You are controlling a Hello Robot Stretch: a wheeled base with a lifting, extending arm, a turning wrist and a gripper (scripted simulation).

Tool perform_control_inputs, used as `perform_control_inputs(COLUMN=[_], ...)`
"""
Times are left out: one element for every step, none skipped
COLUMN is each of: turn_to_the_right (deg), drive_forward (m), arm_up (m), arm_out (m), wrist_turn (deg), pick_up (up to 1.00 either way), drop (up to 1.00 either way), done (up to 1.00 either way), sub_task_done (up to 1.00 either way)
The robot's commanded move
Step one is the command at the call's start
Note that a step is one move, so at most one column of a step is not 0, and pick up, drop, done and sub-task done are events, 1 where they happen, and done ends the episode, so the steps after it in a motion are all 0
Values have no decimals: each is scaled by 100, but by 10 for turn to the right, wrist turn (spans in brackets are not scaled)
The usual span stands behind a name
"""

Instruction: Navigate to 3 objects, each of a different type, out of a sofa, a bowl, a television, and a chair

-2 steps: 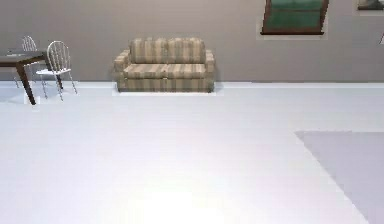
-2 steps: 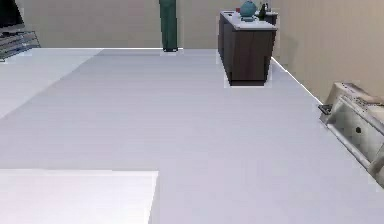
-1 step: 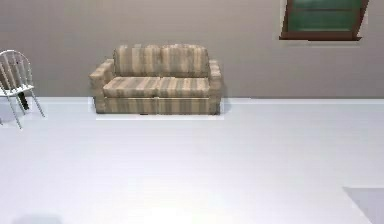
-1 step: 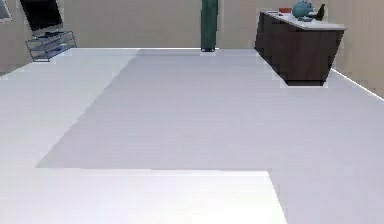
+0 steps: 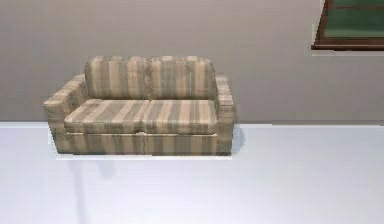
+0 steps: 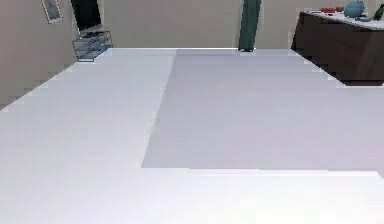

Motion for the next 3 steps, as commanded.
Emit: perform_control_inputs(turn_to_the_right=[0,210,0], drive_forward=[100,0,15], arm_up=[0,0,0], arm_out=[0,0,0], wrist_turn=[0,0,0], pick_up=[0,0,0], drop=[0,0,0], done=[0,0,0], sub_task_done=[0,0,0])
